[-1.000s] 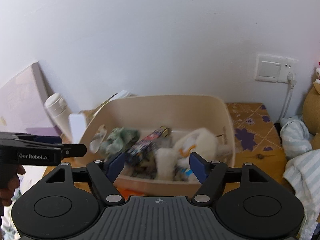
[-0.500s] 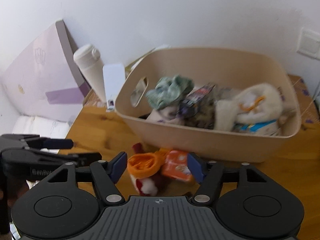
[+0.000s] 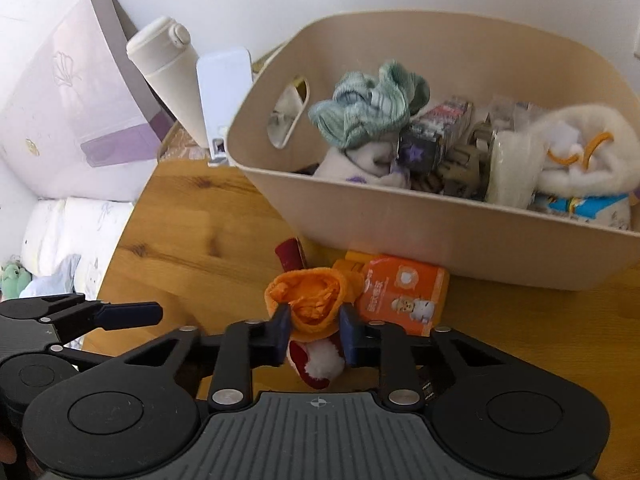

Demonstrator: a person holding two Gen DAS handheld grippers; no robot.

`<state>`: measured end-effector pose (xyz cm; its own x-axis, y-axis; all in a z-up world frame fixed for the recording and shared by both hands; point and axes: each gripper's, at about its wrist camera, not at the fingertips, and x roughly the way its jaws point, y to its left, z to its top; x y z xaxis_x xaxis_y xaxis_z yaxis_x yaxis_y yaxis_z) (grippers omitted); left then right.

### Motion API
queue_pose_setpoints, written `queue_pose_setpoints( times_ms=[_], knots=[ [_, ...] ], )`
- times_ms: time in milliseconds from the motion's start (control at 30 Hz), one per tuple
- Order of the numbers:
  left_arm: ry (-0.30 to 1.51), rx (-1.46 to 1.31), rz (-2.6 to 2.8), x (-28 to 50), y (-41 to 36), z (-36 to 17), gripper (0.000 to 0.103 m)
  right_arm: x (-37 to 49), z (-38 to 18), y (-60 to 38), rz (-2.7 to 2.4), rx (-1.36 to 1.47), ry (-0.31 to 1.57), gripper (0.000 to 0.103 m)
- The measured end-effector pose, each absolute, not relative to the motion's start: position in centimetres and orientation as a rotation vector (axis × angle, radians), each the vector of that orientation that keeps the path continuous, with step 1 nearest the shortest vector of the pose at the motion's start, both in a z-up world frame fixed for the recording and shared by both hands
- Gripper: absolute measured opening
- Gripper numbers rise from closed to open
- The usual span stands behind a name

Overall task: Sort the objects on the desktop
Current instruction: 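Move both grippers back down toward the orange-and-white plush, then grasp the orange plush with the right gripper while the left grasps the white Hello Kitty plush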

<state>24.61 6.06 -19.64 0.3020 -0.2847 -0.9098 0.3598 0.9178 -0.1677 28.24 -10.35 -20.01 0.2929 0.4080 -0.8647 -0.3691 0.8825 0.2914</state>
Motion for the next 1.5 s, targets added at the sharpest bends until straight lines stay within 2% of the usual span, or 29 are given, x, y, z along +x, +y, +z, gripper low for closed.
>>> queue_pose_setpoints(
  times_ms=[67,167,533,600,700,767,833,1067,1133,1200,1233,1267,1300,1500],
  knots=[
    [1.216,0.04,-0.442,24.8,5.7,-20.1,0.078,28.2,-20.0,-10.7,0.519,0.032,1.155,0.007],
    [1.235,0.004,-0.473,24.9,4.9,-20.4,0.078,28.4,-19.8,-11.5,0.518,0.032,1.151,0.004],
    [1.268,-0.005,-0.516,25.8,0.8,-21.7,0.078,29.3,-19.6,-15.1,0.471,0.095,1.134,0.002],
    [1.271,-0.01,-0.52,25.8,0.4,-21.9,0.078,29.6,-19.4,-15.4,0.499,0.132,1.128,0.005],
    [1.267,-0.02,-0.525,25.7,0.2,-21.7,0.078,30.0,-19.2,-14.7,0.522,0.109,1.125,0.015],
    [1.261,-0.035,-0.532,25.7,0.3,-21.4,0.078,30.3,-19.1,-14.0,0.552,0.095,1.118,0.043],
    [1.26,-0.045,-0.534,25.7,0.4,-21.4,0.078,30.4,-19.0,-13.1,0.578,0.08,1.12,0.054],
    [1.265,-0.075,-0.5,26.4,1.0,-21.6,0.078,31.7,-20.6,-10.3,0.572,-0.031,1.185,0.053],
    [1.262,-0.088,-0.5,26.4,0.9,-21.6,0.078,32.0,-21.1,-10.0,0.556,-0.047,1.198,0.05],
    [1.261,-0.091,-0.492,26.5,0.7,-21.6,0.078,32.1,-21.1,-9.9,0.551,-0.058,1.187,0.041],
    [1.26,-0.092,-0.484,26.6,0.5,-21.7,0.078,32.2,-21.1,-10.0,0.544,-0.062,1.184,0.032],
    [1.26,-0.091,-0.472,26.6,0.3,-21.8,0.079,32.3,-21.2,-10.2,0.538,-0.057,1.187,0.019],
    [1.26,-0.096,-0.466,26.7,0.0,-21.9,0.079,32.4,-21.3,-10.4,0.537,-0.043,1.189,0.012],
    [1.286,-0.071,-0.412,27.0,-1.2,-22.8,0.078,32.2,-21.2,-12.0,0.505,-0.031,1.182,0.007]
  ],
)
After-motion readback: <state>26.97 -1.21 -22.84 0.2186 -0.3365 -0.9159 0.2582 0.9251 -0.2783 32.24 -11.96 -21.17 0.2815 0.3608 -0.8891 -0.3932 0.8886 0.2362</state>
